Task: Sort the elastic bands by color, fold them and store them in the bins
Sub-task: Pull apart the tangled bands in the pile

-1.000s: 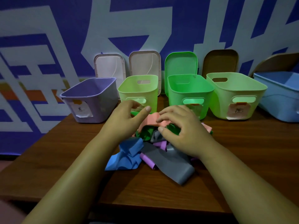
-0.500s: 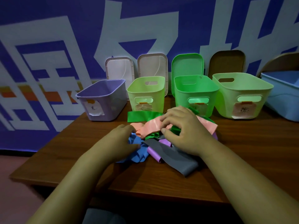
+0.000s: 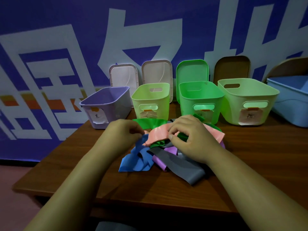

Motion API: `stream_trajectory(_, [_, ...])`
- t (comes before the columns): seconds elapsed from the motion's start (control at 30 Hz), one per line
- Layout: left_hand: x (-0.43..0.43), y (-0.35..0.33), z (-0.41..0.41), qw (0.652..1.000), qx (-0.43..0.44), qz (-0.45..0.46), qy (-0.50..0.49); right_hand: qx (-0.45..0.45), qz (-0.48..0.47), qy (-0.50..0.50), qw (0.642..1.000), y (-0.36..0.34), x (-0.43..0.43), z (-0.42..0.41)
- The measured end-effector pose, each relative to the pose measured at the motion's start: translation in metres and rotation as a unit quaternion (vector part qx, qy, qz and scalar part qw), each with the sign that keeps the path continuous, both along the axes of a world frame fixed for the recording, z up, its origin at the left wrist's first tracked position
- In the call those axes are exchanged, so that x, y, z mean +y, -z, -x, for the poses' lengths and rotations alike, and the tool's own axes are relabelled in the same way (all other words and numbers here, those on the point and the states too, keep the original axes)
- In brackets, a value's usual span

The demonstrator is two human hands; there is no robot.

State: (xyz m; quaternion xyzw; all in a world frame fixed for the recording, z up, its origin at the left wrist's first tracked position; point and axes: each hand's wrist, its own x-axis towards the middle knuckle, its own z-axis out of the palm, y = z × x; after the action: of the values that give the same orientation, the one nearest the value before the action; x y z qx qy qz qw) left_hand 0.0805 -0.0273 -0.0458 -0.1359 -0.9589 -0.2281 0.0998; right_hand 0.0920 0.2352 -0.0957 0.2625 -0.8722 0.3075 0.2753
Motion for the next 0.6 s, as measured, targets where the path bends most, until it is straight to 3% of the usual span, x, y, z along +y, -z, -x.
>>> stream_trajectory(0.07, [0.002, -0.012, 0.002, 0.998, 0.049, -0.031, -0.002, -0.012, 0.005, -0.002, 1.000, -0.001, -0.001, -0.001])
stream_trajectory(0.17, [0.016, -0.038, 0.000, 0.985, 0.074, -0.154, 0.021, -0.043, 0.031, 0.007, 0.999, -0.004, 0.001, -0.005])
stream_trajectory(0.37, [0.074, -0.087, 0.004, 0.913, -0.016, -0.386, 0.135, -0.099, 0.198, -0.018, 0.975, -0.008, 0.003, -0.010])
stream_trajectory(0.43, [0.095, -0.096, 0.010, 0.884, -0.034, -0.444, 0.144, -0.104, 0.290, -0.038, 0.950, -0.011, 0.004, -0.010])
stream_trajectory(0.6, [0.134, -0.098, 0.033, 0.846, -0.111, -0.493, 0.168, -0.136, 0.495, -0.055, 0.856, -0.019, 0.010, -0.009])
